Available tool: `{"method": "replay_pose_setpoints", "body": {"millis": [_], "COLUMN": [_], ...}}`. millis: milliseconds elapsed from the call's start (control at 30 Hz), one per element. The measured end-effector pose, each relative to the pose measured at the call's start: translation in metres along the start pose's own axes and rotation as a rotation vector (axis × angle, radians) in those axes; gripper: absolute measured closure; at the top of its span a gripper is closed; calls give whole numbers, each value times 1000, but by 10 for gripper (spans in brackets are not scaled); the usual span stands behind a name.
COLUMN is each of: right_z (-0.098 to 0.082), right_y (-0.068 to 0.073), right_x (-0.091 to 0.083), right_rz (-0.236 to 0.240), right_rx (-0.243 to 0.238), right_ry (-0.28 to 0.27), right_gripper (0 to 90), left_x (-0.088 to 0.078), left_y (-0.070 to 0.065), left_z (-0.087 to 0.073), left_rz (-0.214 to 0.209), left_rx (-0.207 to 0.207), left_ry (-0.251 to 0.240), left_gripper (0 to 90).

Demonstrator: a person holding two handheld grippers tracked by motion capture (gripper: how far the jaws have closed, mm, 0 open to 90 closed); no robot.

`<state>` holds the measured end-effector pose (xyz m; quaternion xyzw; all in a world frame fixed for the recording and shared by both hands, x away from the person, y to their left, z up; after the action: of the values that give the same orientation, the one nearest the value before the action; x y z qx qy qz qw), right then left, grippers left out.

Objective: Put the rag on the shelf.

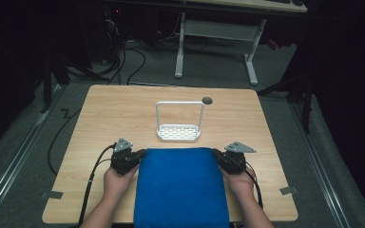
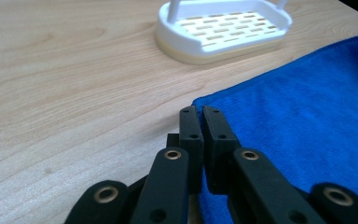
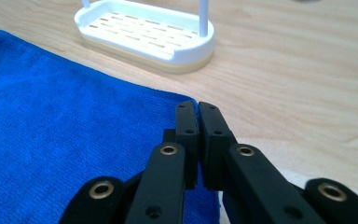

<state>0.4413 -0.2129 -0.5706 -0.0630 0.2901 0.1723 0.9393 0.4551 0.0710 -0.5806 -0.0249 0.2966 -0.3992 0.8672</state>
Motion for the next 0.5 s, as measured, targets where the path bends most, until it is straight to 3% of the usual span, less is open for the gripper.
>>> {"method": "replay_pose_setpoints", "body": {"millis": [100,233,467,500], "right_z": [8,16,30,35], "right_y": [3,8,6,6], "right_x": [-7,-16,-31,-36], "right_rz": [-3,8,-12,-21], "right_rx": [-7,-17,-17,-19], "right_ry": [-45,-87,-178,-213], "right_gripper": [883,882,882,882], "left_x": [-7,-14,-33,-38], "left_y": [-7,-11,-24,-27], "left_z": [8,14,33,37], "left_rz": [14,21,20,25], "left_rx": [33,46,60,73], "left_ry": [-45,-83,-172,-193], "left_gripper": [874,874,874,874]}}
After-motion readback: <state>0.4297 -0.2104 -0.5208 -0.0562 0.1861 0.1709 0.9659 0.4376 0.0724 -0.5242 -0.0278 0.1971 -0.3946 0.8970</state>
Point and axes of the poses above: each handheld gripper's, and its own axes: x roughly forward along the jaws, z roughly out of its top, y roughly to its left, the point moved 10 cm from there along x, roughly forward along the jaws, and after that the axes turned 8 degrees about -z, right-handed, at the moved point
